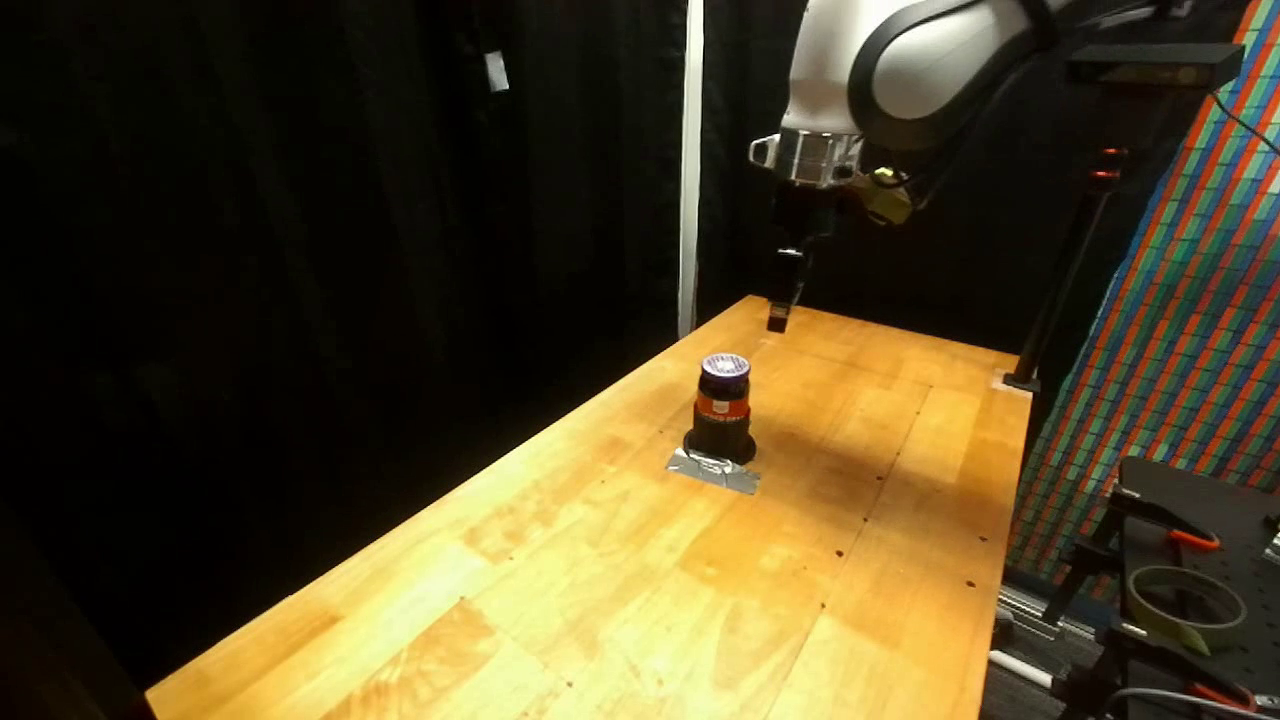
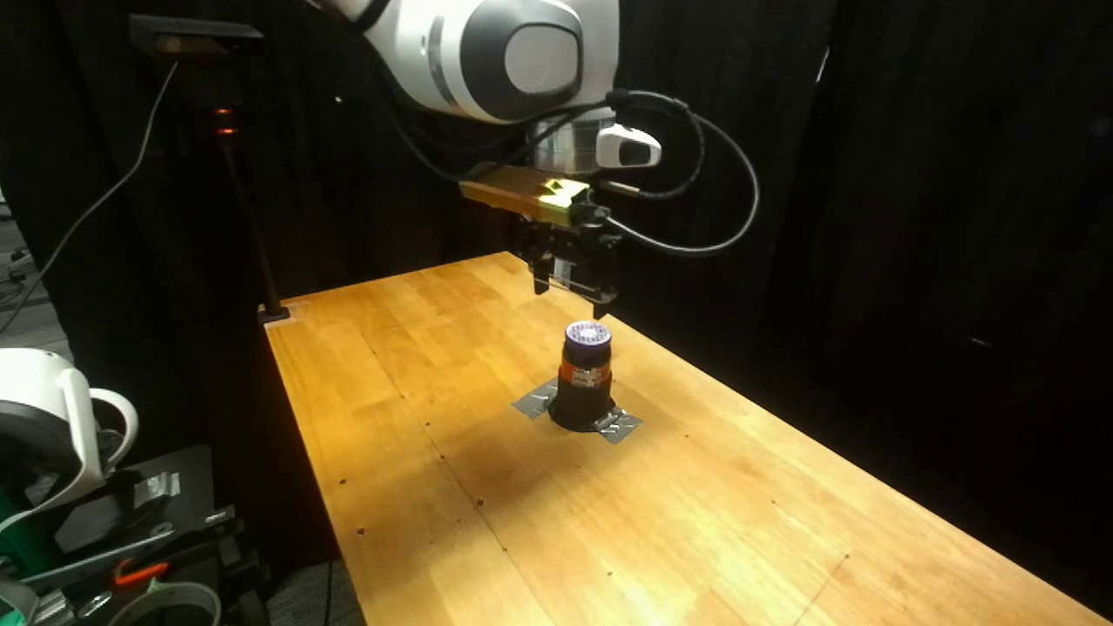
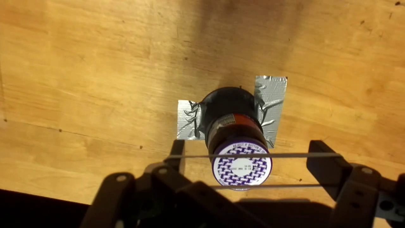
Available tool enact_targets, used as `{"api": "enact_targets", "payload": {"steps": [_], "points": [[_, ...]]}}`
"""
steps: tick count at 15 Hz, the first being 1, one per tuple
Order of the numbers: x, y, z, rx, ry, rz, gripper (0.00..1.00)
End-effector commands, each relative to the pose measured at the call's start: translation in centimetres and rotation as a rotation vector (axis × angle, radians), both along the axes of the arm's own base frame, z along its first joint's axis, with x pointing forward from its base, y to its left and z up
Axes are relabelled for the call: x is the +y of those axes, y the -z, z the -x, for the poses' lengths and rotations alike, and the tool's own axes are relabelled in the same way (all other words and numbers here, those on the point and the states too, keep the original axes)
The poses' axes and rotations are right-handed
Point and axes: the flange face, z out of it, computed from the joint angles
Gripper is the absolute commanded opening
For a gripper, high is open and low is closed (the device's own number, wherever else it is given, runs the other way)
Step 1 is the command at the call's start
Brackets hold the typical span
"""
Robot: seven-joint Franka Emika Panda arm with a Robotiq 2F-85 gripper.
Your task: Put the elastic around the bottle on the table
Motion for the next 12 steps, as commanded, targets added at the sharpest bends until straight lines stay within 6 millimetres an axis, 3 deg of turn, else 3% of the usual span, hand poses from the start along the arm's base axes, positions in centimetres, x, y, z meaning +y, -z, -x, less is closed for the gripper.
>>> {"api": "enact_targets", "payload": {"steps": [1, 5, 12], "points": [[0.3, 2.6, -5.9, 0.053, -0.012, -0.065, 1.0], [0.7, 5.0, -9.6, 0.122, 0.002, -0.062, 1.0], [1.3, 6.2, -14.6, 0.157, -0.001, -0.074, 1.0]]}}
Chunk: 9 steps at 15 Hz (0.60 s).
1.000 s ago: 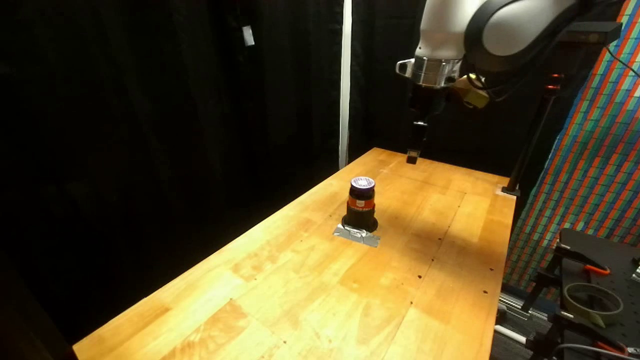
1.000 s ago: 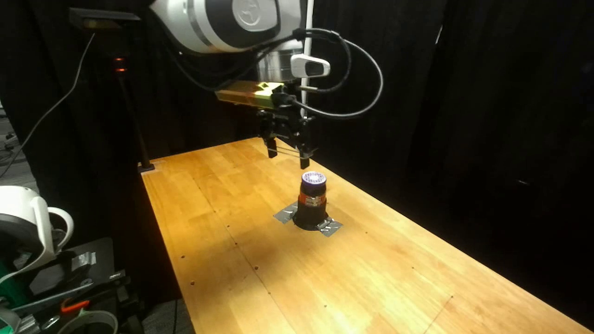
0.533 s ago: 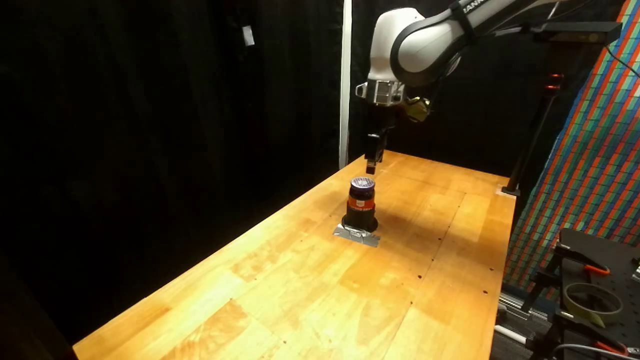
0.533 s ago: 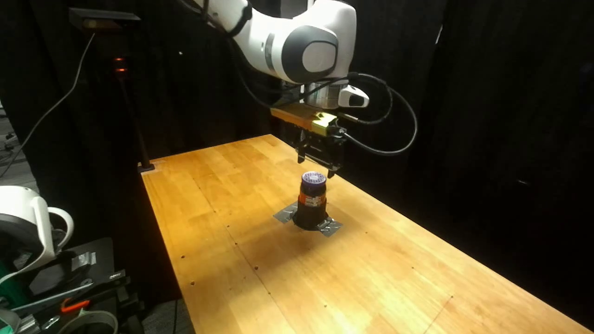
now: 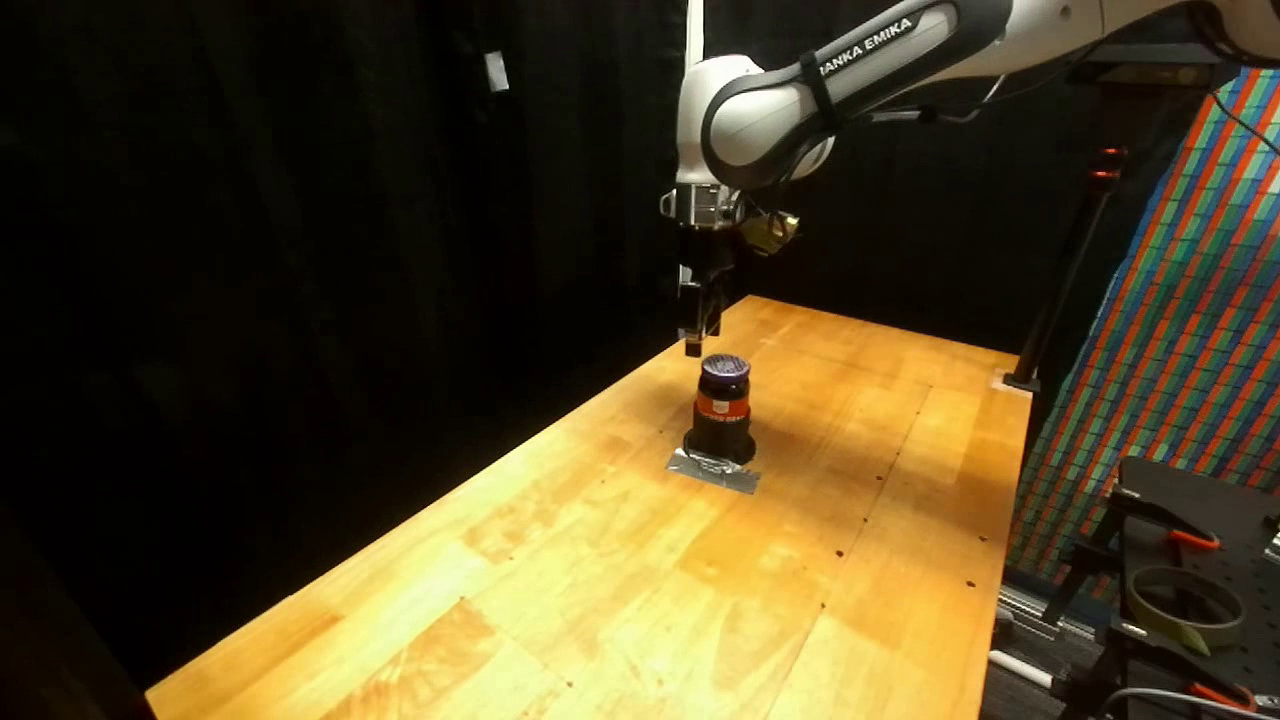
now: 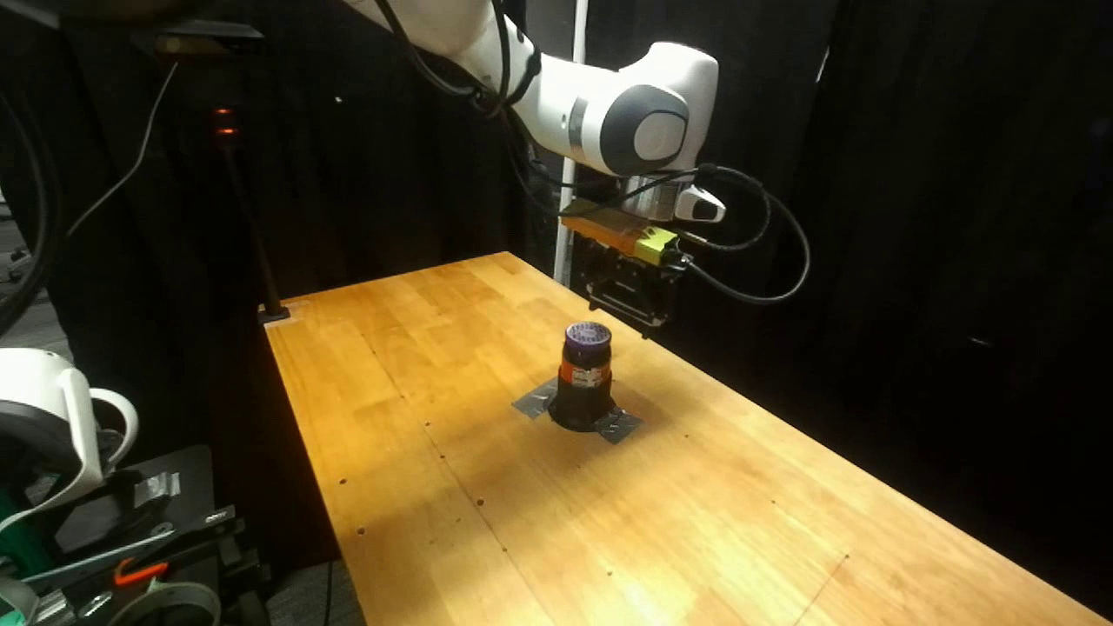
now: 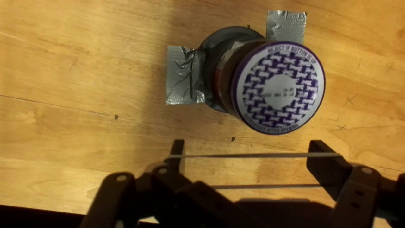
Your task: Put the elastic around the bottle on the table
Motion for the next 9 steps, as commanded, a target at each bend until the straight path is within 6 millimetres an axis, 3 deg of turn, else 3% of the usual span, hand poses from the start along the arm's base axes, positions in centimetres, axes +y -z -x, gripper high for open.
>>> {"api": "enact_targets", "payload": {"steps": [1, 9], "points": [[0.4, 0.2, -2.5, 0.047, -0.01, -0.016, 1.0], [0.5, 2.5, -2.7, 0.222, -0.036, -0.015, 1.0]]}}
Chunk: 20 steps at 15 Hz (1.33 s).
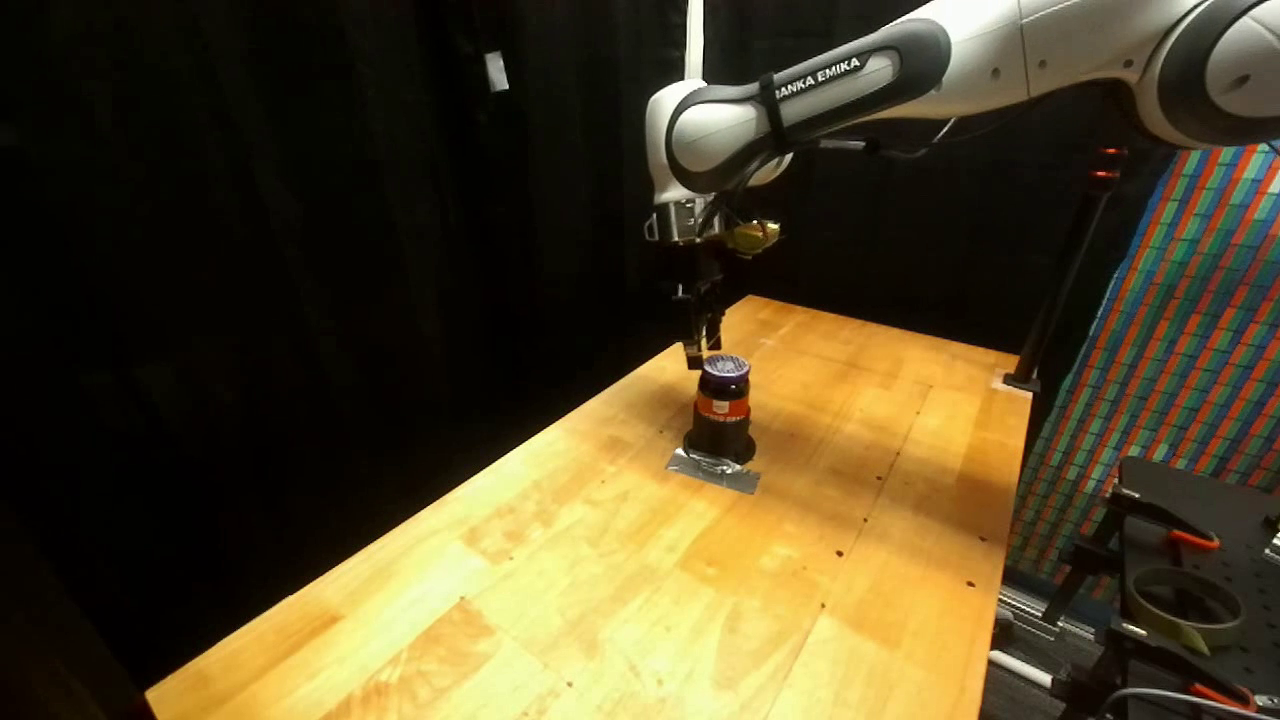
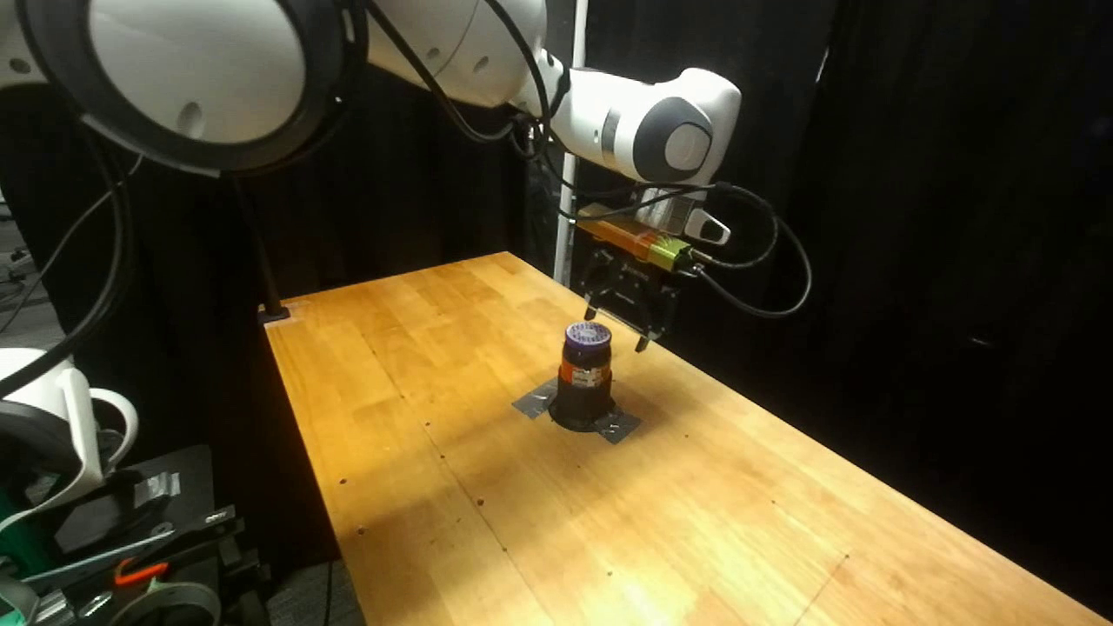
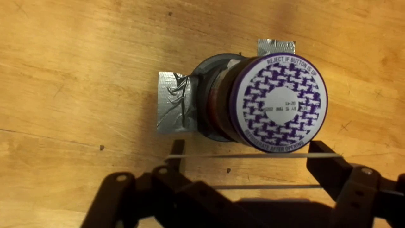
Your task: Put the elastic around the bottle on the table
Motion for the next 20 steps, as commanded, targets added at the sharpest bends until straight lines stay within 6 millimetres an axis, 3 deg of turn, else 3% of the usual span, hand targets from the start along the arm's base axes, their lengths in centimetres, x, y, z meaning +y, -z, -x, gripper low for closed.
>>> {"api": "enact_targets", "payload": {"steps": [1, 10, 16, 20], "points": [[0.4, 0.3, -0.7, 0.043, -0.023, -0.02, 1.0], [1.3, 2.5, -0.1, 0.13, -0.05, 0.004, 1.0], [1.5, 1.6, 1.2, 0.145, -0.035, 0.082, 1.0], [2.3, 0.9, 3.2, 0.142, -0.005, 0.107, 1.0]]}}
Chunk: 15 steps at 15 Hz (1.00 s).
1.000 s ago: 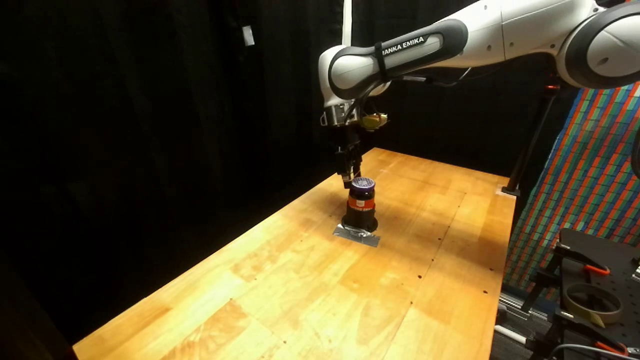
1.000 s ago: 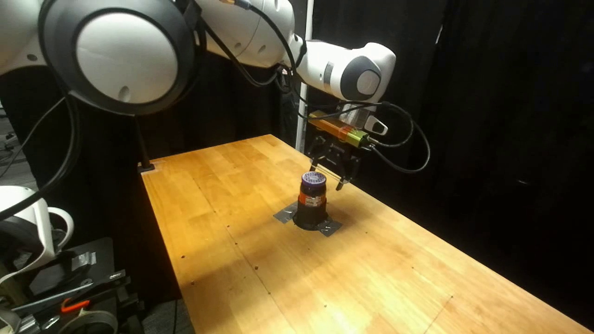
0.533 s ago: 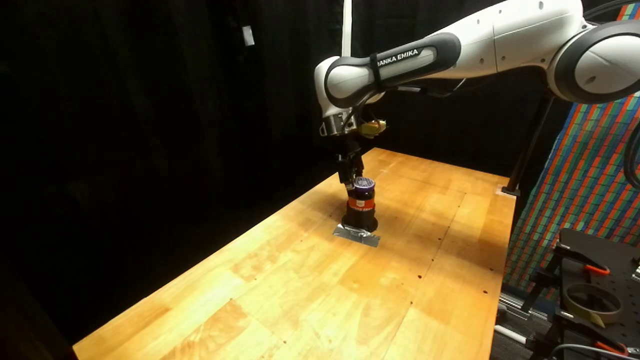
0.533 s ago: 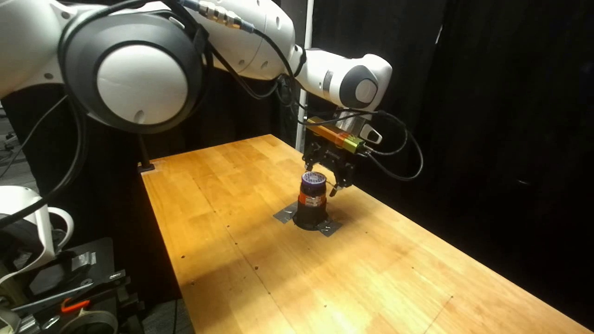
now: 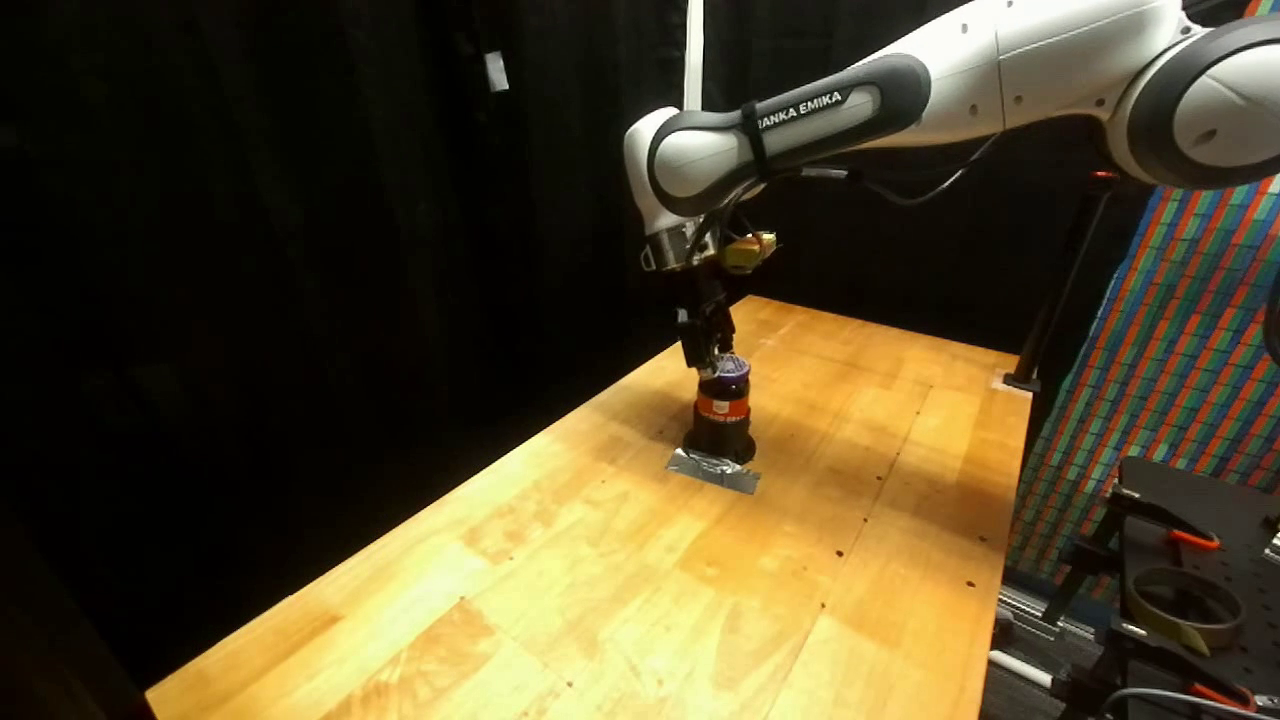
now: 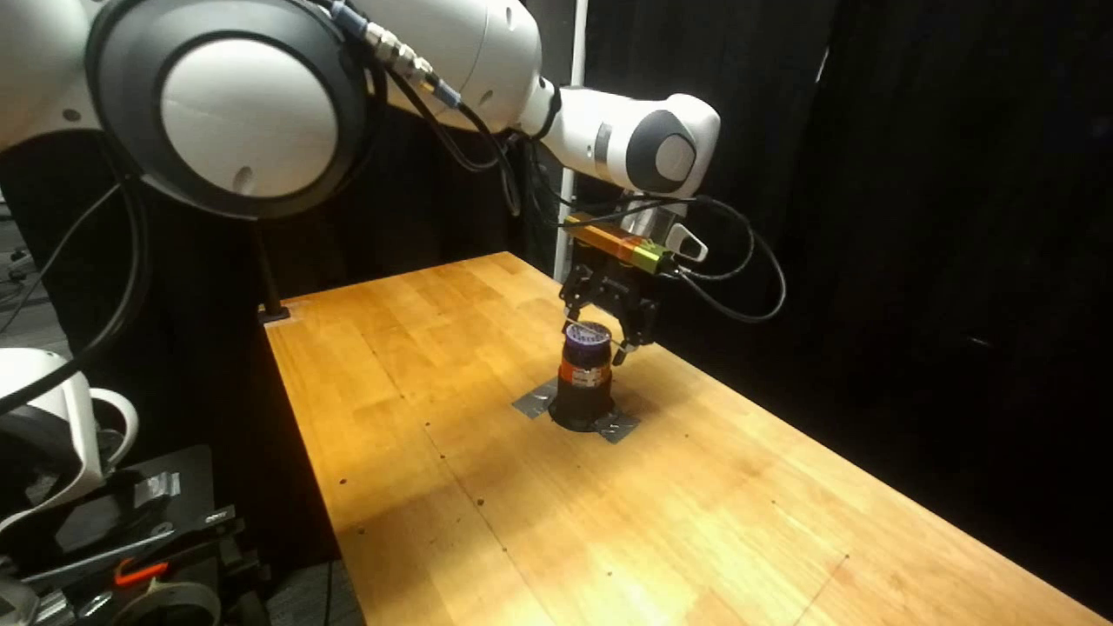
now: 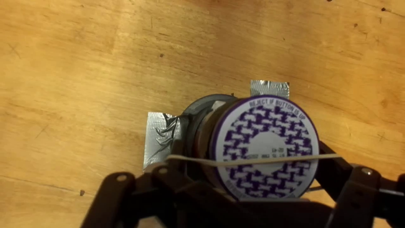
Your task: Put the elastic around the bottle on the table
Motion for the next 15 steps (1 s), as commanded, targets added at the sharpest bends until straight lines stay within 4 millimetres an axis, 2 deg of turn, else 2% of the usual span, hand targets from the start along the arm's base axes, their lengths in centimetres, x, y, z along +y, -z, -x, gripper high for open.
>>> {"api": "enact_targets", "payload": {"steps": [1, 7, 12, 13, 14, 15], "points": [[0.5, -1.6, 2.6, -0.004, 0.027, 0.037, 1.0], [0.3, -0.1, 6.7, 0.038, 0.087, 0.054, 1.0], [0.2, 0.4, 9.0, -0.088, 0.138, 0.095, 1.0], [0.2, 0.4, 9.2, -0.137, 0.137, 0.094, 0.75], [0.1, 0.5, 9.6, -0.179, 0.146, 0.097, 0.73], [0.0, 0.5, 10.0, -0.228, 0.155, 0.095, 0.67]]}}
